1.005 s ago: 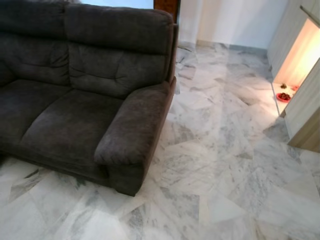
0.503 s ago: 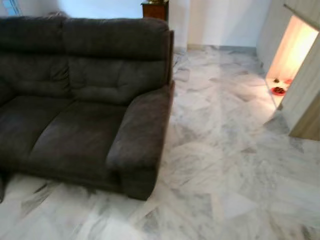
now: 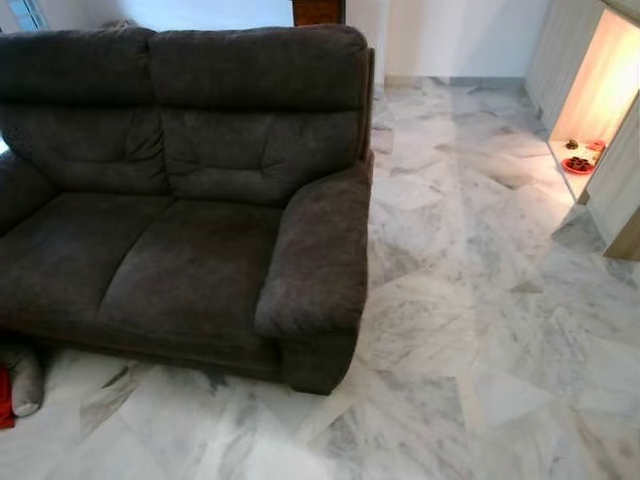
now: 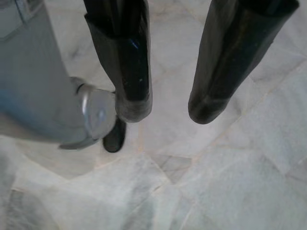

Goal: Move the pillow to the sofa from floor

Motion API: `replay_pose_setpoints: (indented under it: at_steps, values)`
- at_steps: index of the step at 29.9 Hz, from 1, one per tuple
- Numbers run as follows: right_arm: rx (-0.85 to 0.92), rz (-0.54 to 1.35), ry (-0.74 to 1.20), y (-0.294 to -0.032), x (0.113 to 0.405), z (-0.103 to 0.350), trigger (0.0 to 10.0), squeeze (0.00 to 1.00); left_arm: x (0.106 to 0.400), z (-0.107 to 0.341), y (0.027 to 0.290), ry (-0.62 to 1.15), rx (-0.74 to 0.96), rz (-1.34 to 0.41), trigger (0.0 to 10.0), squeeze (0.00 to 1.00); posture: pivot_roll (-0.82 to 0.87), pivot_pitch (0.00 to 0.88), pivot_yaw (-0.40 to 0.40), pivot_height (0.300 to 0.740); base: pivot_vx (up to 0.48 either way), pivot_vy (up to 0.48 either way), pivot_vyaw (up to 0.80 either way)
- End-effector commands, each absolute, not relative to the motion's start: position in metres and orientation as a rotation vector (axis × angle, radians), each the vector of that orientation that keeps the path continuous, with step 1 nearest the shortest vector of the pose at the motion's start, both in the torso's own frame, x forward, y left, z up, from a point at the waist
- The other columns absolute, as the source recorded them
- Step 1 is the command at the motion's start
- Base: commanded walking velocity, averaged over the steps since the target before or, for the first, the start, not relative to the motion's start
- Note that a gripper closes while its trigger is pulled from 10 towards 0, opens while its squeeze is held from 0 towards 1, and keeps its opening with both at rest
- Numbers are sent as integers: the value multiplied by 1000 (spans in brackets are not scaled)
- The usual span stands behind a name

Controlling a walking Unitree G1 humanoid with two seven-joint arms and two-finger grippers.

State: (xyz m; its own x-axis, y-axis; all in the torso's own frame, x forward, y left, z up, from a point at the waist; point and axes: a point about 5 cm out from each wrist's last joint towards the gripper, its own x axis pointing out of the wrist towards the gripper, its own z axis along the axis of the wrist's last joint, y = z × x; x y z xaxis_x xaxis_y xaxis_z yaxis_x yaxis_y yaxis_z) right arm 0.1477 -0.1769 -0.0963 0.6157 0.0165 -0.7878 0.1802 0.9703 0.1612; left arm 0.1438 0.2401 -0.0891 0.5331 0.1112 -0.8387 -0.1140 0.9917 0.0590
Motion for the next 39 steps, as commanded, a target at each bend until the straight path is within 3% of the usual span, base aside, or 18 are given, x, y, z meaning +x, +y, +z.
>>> replay_pose_setpoints:
  at_steps: [1, 27, 39]
  values:
    - [245, -88, 894, -173, 151, -95, 10000, 0, 133, -93, 244, 1045, 4, 146, 10000, 0, 54, 100, 49, 740, 0, 439, 0]
    - [249, -80, 875, -170, 159, -92, 10000, 0, 142, -90, 241, 1033, 4, 127, 10000, 0, 58, 106, 48, 740, 0, 436, 0]
    - [243, -77, 870, -171, 161, -92, 10000, 0, 131, -95, 238, 1050, -7, 133, 10000, 0, 63, 108, 37, 740, 0, 423, 0]
